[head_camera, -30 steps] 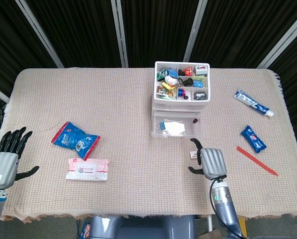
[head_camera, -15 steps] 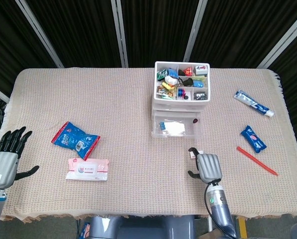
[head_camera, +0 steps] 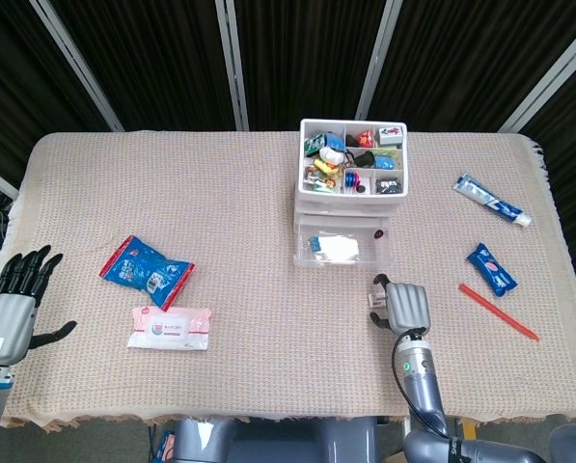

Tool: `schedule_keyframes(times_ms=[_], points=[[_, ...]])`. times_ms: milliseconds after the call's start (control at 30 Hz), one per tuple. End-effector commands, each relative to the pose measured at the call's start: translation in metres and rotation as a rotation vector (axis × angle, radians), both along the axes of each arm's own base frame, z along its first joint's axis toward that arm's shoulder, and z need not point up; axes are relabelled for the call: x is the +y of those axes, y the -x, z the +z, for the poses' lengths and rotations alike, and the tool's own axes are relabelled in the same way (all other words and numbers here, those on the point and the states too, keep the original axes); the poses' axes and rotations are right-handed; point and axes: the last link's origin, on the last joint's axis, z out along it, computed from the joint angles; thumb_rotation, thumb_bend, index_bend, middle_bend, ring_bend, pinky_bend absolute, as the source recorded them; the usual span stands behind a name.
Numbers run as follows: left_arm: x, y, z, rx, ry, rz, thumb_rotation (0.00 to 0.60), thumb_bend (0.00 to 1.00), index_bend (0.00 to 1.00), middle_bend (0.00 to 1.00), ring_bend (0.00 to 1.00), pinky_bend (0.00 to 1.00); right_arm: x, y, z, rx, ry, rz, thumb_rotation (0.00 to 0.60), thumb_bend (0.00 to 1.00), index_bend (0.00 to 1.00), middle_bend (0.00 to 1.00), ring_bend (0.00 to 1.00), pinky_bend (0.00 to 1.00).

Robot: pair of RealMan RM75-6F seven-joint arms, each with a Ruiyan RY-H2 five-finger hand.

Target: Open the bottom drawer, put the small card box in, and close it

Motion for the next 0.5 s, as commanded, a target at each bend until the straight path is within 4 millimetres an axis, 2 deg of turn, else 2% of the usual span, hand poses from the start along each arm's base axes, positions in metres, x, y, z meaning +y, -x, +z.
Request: schedule_keyframes(times_ms=[33, 500], points=[[0.0, 0.0, 0.0, 0.0, 0.0, 0.001, 0.6, 0.1, 0.07, 0.0, 0.0, 0.0, -0.003, 0.006, -0.002, 0.013, -0.004, -0.024, 0.6, 0.14, 0.37, 0.79, 0.79, 0.65], [0.0, -0.001, -0.001, 0.001, 0.004, 0.005, 0.6, 0.1, 0.07, 0.0, 0.0, 0.0, -0.007, 0.016, -0.005, 0.01, -0.004, -0.064, 0.6, 0.17, 0.4, 0.79, 0.79, 0.65]])
